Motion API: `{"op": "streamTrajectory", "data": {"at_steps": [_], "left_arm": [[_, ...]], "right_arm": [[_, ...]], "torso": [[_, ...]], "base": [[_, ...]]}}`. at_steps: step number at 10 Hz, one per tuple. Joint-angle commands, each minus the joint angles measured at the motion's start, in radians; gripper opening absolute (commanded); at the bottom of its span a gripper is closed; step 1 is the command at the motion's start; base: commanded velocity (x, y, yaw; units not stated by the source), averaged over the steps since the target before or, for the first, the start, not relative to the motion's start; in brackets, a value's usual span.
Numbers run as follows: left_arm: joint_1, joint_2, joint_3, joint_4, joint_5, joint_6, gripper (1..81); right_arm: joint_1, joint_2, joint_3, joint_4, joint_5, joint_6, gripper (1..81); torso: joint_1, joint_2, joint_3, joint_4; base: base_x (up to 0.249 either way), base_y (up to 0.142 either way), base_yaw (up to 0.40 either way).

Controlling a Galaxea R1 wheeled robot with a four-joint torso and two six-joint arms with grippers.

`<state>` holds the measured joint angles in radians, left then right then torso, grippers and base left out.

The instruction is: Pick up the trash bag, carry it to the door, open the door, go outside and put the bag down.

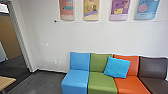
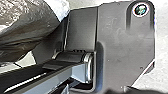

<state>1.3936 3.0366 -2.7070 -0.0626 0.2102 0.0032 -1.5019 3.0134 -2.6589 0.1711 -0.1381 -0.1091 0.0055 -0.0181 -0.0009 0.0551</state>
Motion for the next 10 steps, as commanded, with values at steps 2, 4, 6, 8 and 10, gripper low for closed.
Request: {"op": "streamTrajectory", "data": {"at_steps": [2, 4, 6, 8, 10], "left_arm": [[-0.077, 0.004, 0.0, 0.007, 0.061, 0.006, 1.0], [-0.077, 0.006, 0.0, 0.007, 0.061, 0.006, 1.0], [-0.075, 0.006, 0.0, 0.007, 0.063, 0.008, 1.0], [-0.075, 0.006, -0.001, 0.007, 0.063, 0.006, 1.0], [-0.077, 0.004, 0.0, 0.007, 0.063, 0.006, 1.0]], "right_arm": [[0.05, 0.0, 0.004, -0.002, -0.066, -0.004, 81.1], [0.05, 0.0, 0.004, -0.002, -0.064, -0.004, 81.1], [0.048, 0.0, 0.004, -0.002, -0.057, -0.004, 81.1], [0.047, 0.0, 0.004, -0.002, -0.052, -0.004, 81.1], [0.045, 0.0, 0.004, -0.002, -0.051, -0.004, 81.1]], "torso": [[0.0, 0.0, 0.0, 0.0], [0.0, 0.0, 0.0, 0.0], [0.0, 0.0, 0.0, 0.0], [0.0, 0.0, 0.0, 0.0], [0.0, 0.0, 0.0, 0.0]], "base": [[0.0, 0.0, -0.2], [0.0, 0.0, -0.224], [0.0, 0.0, -0.248], [0.0, 0.0, -0.26], [0.0, 0.0, -0.264]]}}
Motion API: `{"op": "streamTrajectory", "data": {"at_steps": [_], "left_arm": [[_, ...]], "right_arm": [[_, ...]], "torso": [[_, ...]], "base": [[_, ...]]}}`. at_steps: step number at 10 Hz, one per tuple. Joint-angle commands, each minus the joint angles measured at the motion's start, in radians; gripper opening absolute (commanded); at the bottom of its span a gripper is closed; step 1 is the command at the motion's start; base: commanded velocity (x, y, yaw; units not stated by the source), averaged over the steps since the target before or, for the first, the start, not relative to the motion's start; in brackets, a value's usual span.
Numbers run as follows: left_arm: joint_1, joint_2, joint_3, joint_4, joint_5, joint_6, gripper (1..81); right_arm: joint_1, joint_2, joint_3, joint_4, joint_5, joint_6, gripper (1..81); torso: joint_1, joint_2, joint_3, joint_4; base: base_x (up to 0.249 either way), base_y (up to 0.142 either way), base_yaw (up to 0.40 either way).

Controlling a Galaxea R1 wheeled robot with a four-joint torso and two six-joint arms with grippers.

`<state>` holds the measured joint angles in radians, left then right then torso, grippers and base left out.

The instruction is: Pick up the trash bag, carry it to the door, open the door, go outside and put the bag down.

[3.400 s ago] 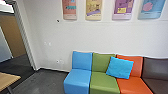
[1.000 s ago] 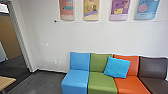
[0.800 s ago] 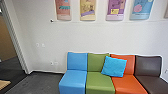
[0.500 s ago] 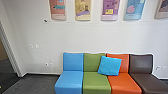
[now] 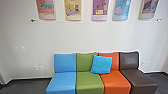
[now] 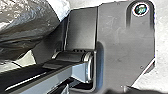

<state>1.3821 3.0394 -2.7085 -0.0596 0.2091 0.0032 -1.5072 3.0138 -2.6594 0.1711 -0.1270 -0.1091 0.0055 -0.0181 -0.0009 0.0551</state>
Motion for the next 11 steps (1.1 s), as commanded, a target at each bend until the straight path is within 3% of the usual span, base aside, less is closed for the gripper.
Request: {"op": "streamTrajectory", "data": {"at_steps": [1, 7, 8, 9, 10, 11], "left_arm": [[-0.064, 0.003, 0.001, 0.004, 0.064, 0.008, 1.0], [-0.064, 0.006, -0.001, 0.01, 0.064, 0.006, 1.0], [-0.064, 0.006, 0.001, 0.01, 0.064, 0.006, 1.0], [-0.064, 0.006, -0.001, 0.01, 0.064, 0.006, 1.0], [-0.064, 0.006, 0.001, 0.01, 0.064, 0.006, 1.0], [-0.064, 0.006, 0.001, 0.01, 0.064, 0.006, 1.0]], "right_arm": [[0.051, -0.001, 0.003, -0.002, -0.062, -0.004, 81.1], [0.048, 0.003, 0.007, -0.01, -0.063, -0.004, 81.1], [0.048, 0.003, 0.007, -0.01, -0.063, -0.003, 81.1], [0.049, 0.003, 0.007, -0.01, -0.063, -0.003, 81.1], [0.048, 0.003, 0.006, -0.012, -0.063, -0.004, 81.1], [0.047, 0.003, 0.004, -0.01, -0.063, -0.004, 81.1]], "torso": [[0.0, 0.0, 0.0, 0.0], [0.0, 0.0, 0.0, 0.0], [0.0, 0.0, 0.0, -0.096], [0.0, 0.0, 0.0, -0.099], [0.0, 0.0, 0.0, -0.016], [0.0, 0.0, 0.0, -0.037]], "base": [[0.0, 0.0, -0.266], [0.0, 0.0, -0.266], [0.0, 0.0, -0.266], [0.0, 0.0, -0.266], [0.0, 0.0, -0.266], [0.0, 0.0, -0.266]]}}
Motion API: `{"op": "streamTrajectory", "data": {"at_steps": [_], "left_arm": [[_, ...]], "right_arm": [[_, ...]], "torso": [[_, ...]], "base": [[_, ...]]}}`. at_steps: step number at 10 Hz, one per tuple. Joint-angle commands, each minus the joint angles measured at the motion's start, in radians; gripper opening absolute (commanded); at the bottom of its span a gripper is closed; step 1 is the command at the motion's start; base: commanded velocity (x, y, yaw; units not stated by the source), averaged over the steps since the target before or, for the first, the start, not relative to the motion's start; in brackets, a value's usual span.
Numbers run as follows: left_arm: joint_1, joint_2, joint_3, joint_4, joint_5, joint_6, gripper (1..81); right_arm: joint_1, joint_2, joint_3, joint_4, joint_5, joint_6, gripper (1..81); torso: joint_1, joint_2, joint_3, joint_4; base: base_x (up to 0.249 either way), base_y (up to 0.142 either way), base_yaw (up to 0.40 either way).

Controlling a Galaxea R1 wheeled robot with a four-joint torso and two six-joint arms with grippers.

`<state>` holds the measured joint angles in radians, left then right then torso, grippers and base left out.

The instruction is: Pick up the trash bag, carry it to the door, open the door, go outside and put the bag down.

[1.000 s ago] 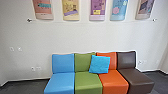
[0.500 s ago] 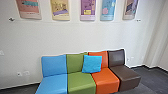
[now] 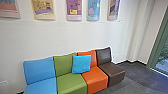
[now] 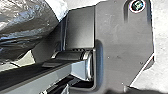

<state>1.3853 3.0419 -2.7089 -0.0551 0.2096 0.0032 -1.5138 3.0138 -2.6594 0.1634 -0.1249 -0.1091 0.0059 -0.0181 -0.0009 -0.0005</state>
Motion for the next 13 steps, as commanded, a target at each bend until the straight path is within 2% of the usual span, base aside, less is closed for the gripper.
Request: {"op": "streamTrajectory", "data": {"at_steps": [1, 2, 13], "left_arm": [[-0.067, 0.002, 0.0, 0.006, 0.063, 0.006, 1.0], [-0.067, 0.002, 0.0, 0.006, 0.063, 0.006, 1.0], [-0.065, -0.001, 0.0, 0.008, 0.054, 0.008, 1.0]], "right_arm": [[0.054, 0.003, 0.003, -0.002, -0.065, -0.004, 81.1], [0.054, 0.003, 0.003, -0.002, -0.065, -0.004, 81.1], [0.053, 0.015, 0.003, -0.01, -0.052, 0.0, 81.1]], "torso": [[0.0, 0.0, 0.0, 0.001], [0.0, 0.0, 0.0, -0.005], [0.0, 0.0, 0.0, -0.004]], "base": [[0.0, 0.0, -0.266], [0.0, 0.0, -0.266], [0.0, 0.0, -0.301]]}}
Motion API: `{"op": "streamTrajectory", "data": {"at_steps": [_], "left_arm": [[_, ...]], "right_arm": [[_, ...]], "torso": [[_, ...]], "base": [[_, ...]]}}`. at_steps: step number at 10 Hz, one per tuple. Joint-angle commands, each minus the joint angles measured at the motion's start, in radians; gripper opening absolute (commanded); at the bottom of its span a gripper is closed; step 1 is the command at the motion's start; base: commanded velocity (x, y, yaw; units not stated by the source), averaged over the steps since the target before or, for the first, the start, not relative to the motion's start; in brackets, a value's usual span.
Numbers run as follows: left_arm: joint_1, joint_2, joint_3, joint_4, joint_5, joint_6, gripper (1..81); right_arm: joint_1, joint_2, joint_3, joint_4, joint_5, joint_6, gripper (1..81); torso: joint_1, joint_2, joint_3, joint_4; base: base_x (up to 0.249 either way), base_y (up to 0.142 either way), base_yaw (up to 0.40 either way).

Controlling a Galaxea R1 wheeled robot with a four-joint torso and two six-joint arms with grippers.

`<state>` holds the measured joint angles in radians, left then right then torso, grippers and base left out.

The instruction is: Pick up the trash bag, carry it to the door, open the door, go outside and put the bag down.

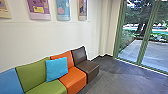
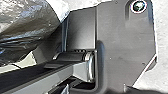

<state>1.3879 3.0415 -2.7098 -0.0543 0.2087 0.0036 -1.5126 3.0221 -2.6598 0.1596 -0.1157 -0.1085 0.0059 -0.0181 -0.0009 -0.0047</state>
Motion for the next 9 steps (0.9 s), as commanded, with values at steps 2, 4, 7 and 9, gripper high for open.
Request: {"op": "streamTrajectory", "data": {"at_steps": [2, 4, 7, 9], "left_arm": [[-0.062, 0.007, 0.002, 0.03, 0.052, 0.007, 1.0], [-0.062, 0.002, 0.001, 0.036, 0.052, 0.006, 1.0], [-0.062, 0.002, 0.002, 0.036, 0.054, 0.006, 1.0], [-0.062, 0.004, 0.001, 0.037, 0.052, 0.006, 1.0]], "right_arm": [[0.044, 0.007, -0.008, -0.005, -0.055, 0.0, 81.1], [0.034, 0.037, -0.031, -0.015, -0.01, -0.002, 81.1], [0.036, 0.046, -0.044, -0.045, -0.012, -0.002, 81.1], [0.033, 0.049, -0.04, -0.052, -0.012, -0.003, 81.1]], "torso": [[0.0, 0.0, 0.0, 0.0], [0.0, 0.0, 0.0, 0.0], [0.0, 0.0, 0.0, 0.0], [0.0, 0.0, 0.0, 0.0]], "base": [[0.0, 0.0, -0.319], [0.0, 0.0, -0.319], [0.0, 0.0, -0.324], [0.0, 0.0, -0.339]]}}
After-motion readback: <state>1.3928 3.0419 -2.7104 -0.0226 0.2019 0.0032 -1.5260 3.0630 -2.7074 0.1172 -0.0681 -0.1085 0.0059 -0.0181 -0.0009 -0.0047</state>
